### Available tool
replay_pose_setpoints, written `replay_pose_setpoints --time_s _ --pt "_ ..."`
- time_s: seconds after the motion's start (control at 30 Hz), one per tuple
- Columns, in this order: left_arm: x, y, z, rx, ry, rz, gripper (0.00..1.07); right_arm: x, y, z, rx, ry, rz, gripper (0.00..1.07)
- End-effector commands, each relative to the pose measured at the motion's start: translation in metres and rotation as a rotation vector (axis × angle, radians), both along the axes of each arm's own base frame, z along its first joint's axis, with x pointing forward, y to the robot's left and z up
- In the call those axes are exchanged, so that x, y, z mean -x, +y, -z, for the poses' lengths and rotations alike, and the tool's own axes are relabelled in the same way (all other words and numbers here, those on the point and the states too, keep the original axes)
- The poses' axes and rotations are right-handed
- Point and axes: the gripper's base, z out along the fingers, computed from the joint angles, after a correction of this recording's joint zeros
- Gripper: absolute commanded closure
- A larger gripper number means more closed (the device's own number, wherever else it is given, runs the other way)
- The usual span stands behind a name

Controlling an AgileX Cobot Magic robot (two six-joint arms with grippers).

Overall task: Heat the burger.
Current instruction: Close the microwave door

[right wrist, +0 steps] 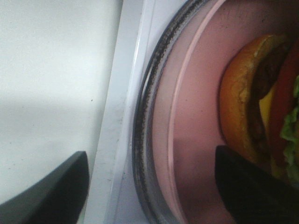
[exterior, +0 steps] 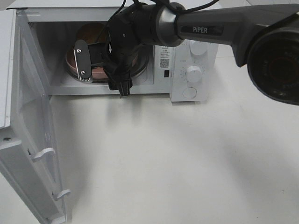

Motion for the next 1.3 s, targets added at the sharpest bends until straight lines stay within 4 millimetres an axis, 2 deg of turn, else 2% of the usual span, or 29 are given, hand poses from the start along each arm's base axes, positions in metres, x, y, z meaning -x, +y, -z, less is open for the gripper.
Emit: replay_pose_setpoints --time_s 0.03,0.57,0.77,1.03,1.3 --pt "0.002 0.0 0.0 0.002 -0.022 0.005 0.07 0.003 -0.002 -0.009 -0.019 -0.014 0.004 0.28" --pt "0.002 0.0 0.0 0.002 -0.022 0.005 0.07 0.037 -0.029 -0.02 -0.034 -0.003 -0.005 0.31" --pt "0.002 0.0 0.0 0.002 -0.022 0.005 0.07 0.055 -0.044 -0.034 -0.064 0.026 0.049 0.31" --pt "0.002 0.0 0.0 0.002 -0.022 0.005 0.07 0.082 -0.068 -0.055 -0.15 0.101 0.219 0.31" --pt "0.002 0.0 0.0 0.002 -0.022 0.005 0.07 0.114 -0.096 -0.072 -0.274 0.214 0.495 0.31"
